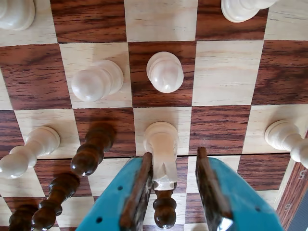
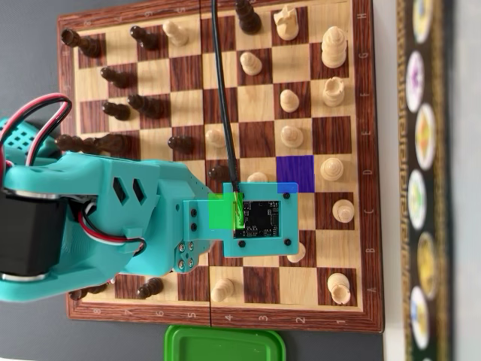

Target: Play chess

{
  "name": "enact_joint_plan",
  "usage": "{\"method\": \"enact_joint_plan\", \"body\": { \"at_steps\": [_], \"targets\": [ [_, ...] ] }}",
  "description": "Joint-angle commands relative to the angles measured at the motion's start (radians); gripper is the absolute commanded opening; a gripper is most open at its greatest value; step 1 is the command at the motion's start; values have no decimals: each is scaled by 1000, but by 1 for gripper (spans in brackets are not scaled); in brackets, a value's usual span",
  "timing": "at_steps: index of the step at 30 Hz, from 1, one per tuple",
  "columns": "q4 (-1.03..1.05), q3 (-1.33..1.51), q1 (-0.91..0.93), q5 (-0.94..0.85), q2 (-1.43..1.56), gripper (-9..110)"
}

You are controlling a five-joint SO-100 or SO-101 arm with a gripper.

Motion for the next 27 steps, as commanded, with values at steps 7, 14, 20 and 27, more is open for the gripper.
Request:
{"method": "enact_joint_plan", "body": {
  "at_steps": [7,14,20,27],
  "targets": [
    [-2,-46,5,-5,8,16],
    [0,-46,-2,-5,11,16],
    [2,-35,-14,-3,100,16],
    [2,-34,-12,-3,149,16]
  ]
}}
